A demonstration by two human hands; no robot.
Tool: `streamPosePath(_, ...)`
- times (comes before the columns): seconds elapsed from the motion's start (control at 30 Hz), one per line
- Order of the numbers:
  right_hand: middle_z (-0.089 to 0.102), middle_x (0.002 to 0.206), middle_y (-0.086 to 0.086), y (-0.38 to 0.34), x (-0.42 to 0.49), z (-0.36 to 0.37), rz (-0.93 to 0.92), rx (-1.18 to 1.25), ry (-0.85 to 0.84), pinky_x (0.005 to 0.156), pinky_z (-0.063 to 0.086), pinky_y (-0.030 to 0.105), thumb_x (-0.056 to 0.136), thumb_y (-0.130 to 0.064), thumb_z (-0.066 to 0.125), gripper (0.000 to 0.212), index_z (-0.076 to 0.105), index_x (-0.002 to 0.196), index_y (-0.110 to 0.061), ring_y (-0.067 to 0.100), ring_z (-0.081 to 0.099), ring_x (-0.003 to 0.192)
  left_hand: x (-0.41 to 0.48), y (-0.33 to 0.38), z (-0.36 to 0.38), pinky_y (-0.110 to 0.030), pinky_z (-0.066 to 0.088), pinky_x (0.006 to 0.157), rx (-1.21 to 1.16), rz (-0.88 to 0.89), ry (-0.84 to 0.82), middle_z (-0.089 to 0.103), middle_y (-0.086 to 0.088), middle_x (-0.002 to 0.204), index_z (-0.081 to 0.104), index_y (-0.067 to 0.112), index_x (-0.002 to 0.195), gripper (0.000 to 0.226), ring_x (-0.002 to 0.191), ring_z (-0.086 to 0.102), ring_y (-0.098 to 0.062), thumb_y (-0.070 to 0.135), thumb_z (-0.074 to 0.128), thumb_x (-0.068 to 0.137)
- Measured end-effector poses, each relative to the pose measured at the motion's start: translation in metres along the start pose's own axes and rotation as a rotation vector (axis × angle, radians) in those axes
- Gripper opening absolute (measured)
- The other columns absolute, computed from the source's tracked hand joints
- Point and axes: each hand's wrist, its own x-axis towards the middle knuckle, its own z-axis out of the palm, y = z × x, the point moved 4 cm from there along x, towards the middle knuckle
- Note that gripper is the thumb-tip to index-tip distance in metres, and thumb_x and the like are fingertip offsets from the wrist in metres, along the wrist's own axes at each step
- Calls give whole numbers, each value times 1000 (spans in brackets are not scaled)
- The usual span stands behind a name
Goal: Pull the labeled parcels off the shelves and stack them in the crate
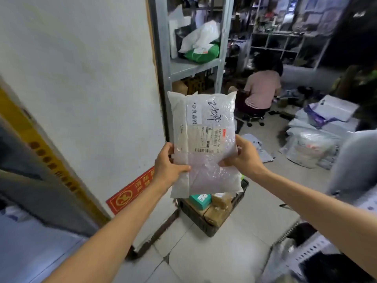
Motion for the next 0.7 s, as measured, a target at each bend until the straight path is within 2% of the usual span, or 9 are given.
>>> streamPosePath(0.1,69,106,-9,27,17,-36,46,-12,109,84,57,49,56,-1,87,67,63,114,-26,19,65,102,43,2,50,-37,56,75,9,41,-129,62,3,104,51,15,105,59,92,62,-16,5,88,61)
streamPosePath(0.23,68,112,-4,64,52,-70,91,9,211,89,55,50,54,2,88,71,62,117,-19,22,63,105,101,2,106,-21,48,70,12,96,-258,62,2,104,52,12,104,56,95,60,-13,4,87,61)
streamPosePath(0.33,68,112,-2,87,82,-83,124,31,268,90,54,49,53,3,89,71,63,115,-20,22,63,105,145,1,139,-13,46,67,17,95,-319,62,2,102,53,13,104,58,91,59,-10,1,87,59)
streamPosePath(0.47,68,113,-2,113,121,-93,160,15,285,91,55,46,51,0,91,71,63,114,-20,20,64,106,195,-14,171,-29,53,81,5,76,-371,65,-3,110,53,17,105,62,100,62,-17,4,89,57)
streamPosePath(0.57,68,114,-2,133,148,-92,198,7,293,92,55,43,52,-2,91,72,62,116,-21,20,64,106,227,-29,188,-30,53,83,-15,52,-422,64,-3,111,53,16,106,62,103,62,-20,3,89,58)
streamPosePath(0.7,67,113,-1,168,187,-82,265,10,293,90,56,34,55,-3,90,72,60,118,-20,16,64,103,276,-64,212,-38,52,93,1,-19,-486,64,-5,115,53,16,110,67,108,61,-22,5,91,56)
